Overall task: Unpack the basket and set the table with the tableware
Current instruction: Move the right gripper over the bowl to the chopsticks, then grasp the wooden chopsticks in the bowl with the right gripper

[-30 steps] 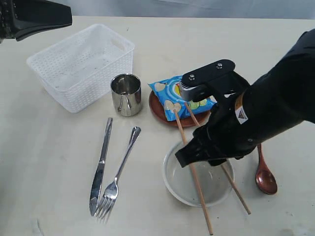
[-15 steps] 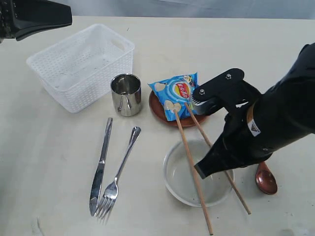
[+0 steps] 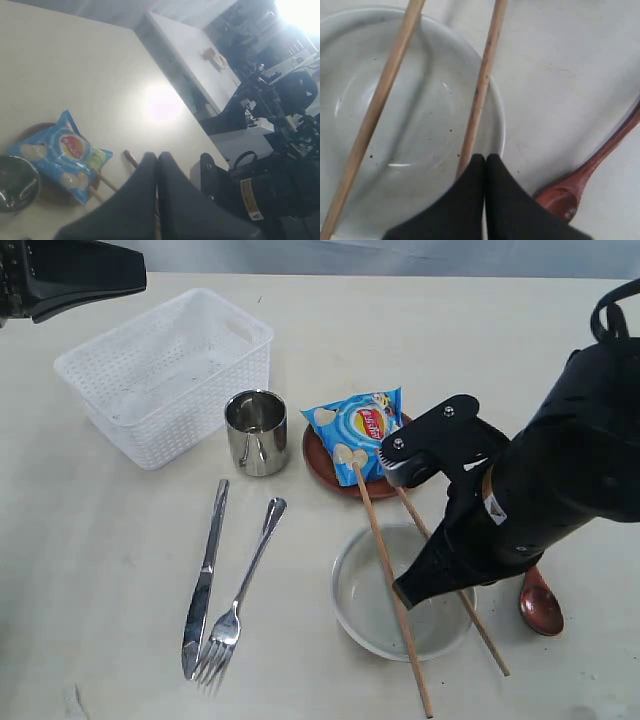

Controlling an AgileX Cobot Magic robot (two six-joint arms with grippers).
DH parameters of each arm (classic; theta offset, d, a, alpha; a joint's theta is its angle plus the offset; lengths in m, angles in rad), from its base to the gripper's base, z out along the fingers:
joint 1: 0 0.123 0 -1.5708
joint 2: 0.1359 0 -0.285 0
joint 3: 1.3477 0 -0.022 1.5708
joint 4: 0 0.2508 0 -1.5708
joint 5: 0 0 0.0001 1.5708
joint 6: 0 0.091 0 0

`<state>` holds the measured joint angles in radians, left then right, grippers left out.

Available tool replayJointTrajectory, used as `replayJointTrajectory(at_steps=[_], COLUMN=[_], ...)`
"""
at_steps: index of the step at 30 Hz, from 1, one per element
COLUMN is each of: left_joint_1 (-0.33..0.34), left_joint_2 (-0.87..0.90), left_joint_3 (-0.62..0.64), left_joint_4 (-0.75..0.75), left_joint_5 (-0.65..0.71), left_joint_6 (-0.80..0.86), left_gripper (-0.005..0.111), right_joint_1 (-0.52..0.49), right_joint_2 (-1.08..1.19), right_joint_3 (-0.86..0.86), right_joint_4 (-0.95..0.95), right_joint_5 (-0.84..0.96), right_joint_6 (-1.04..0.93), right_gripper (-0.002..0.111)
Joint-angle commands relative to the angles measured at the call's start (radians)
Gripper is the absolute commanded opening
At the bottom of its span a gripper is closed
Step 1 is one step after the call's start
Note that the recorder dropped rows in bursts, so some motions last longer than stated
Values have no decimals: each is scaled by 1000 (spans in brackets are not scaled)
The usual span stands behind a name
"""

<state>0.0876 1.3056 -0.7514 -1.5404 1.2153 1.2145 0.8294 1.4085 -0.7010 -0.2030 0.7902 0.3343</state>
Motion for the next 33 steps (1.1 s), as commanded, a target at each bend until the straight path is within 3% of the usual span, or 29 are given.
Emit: replayJointTrajectory(at_steps=[1, 27, 33], left_joint_1=[2, 2, 2], left_joint_2=[-7, -7, -7], left_joint_3=[3, 3, 3], left_joint_4=[-16, -22, -22], left_joint_5=[6, 6, 6], left_joint_6=[11, 26, 28], left_gripper=[0, 0, 0], right_joint_1=[-1, -1, -1], right_joint_2=[19, 17, -66], right_joint_3=[4, 4, -53], right_joint_4=[-6, 138, 133], right_joint_5=[-11, -15, 103], right_joint_6=[3, -32, 1], right_gripper=[0, 0, 0])
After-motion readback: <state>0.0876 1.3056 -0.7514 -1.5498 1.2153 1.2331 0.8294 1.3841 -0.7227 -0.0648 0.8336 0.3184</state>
